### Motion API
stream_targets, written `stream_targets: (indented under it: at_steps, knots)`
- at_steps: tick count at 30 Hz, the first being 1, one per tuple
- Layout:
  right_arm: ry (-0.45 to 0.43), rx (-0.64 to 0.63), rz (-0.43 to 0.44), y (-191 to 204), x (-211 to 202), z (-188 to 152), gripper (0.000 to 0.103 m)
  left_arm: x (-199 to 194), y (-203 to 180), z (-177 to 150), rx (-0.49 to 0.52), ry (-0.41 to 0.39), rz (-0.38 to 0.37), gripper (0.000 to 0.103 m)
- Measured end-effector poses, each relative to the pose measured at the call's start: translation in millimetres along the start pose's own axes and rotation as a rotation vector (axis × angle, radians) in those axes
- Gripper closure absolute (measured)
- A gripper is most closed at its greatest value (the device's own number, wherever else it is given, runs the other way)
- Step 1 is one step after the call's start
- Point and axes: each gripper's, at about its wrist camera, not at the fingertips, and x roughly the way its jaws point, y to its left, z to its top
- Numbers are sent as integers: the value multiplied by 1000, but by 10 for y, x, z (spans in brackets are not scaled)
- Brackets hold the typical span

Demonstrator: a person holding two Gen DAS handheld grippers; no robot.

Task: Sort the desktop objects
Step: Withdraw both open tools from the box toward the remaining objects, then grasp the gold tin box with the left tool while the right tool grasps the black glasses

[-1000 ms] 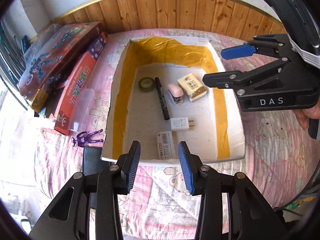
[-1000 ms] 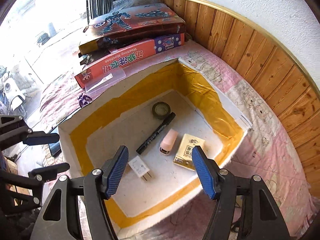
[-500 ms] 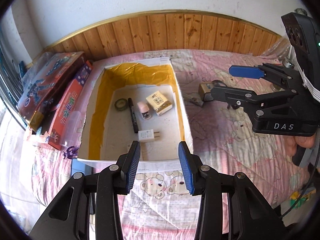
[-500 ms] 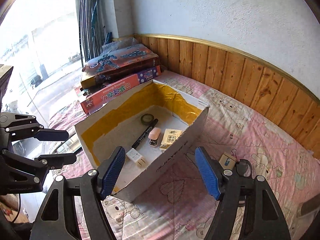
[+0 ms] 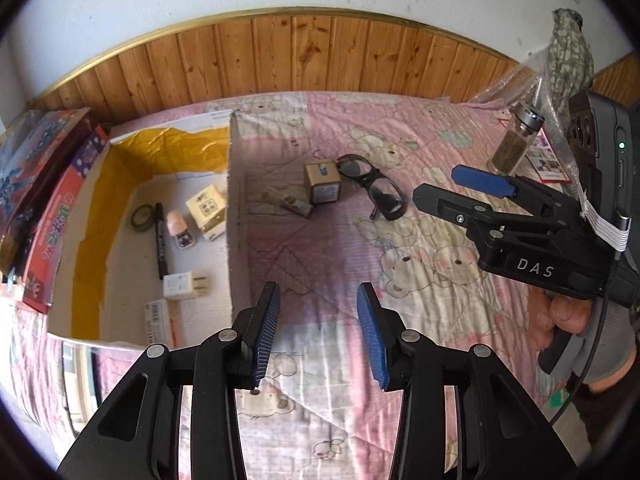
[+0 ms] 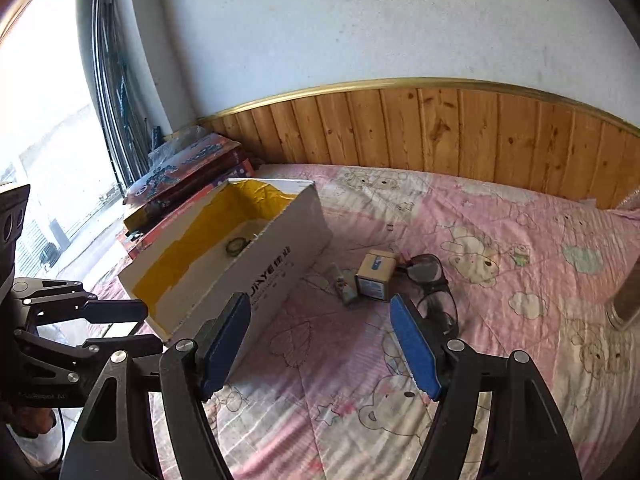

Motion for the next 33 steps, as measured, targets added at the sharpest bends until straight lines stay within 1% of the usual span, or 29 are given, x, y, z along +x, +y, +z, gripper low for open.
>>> stream_targets:
  at_steps: [3,6,10,13,17,19,24,26,27,28,30,32,33]
  knots:
    - [47,20,-59,-244,168,-36,30,217,-87,106,-11,26,-27,61]
    - [103,22,-111,-439,407,-15,30,465,-83,291,-59,46,-42,61]
    - [184,-12,-162,-608,810,58,30,820,-29,605,-129,76,-77,57]
    - [255,-51,-187,-703,1140,135,30,1119,18,848,-162,114,-98,56]
    - [324,-81,-212,-851,1510,217,30,1512,-2,1094,-141,155,-88,55]
    - [353,-91,-211,-907,1659,245,30,1720,-8,1178,-137,181,-60,54]
    - [426,-120,-209,-1026,1999,241,30,2143,27,1272,-159,235,-33,54]
    - [456,-132,-216,-1072,2137,195,30,2268,41,1294,-173,249,-35,48]
    - [471,-127,-209,-1104,2197,166,30,2340,45,1305,-184,258,-32,48]
    - [443,-119,-200,-1128,2195,173,28,2408,56,1310,-193,269,-22,49]
    - [434,-118,-189,-1153,2191,174,28,2529,98,1308,-225,284,-30,48]
    - [419,-121,-185,-1158,2187,172,31,2631,140,1275,-254,299,-47,48]
    - [407,-123,-183,-1161,2178,169,33,2635,163,1260,-270,287,-56,51]
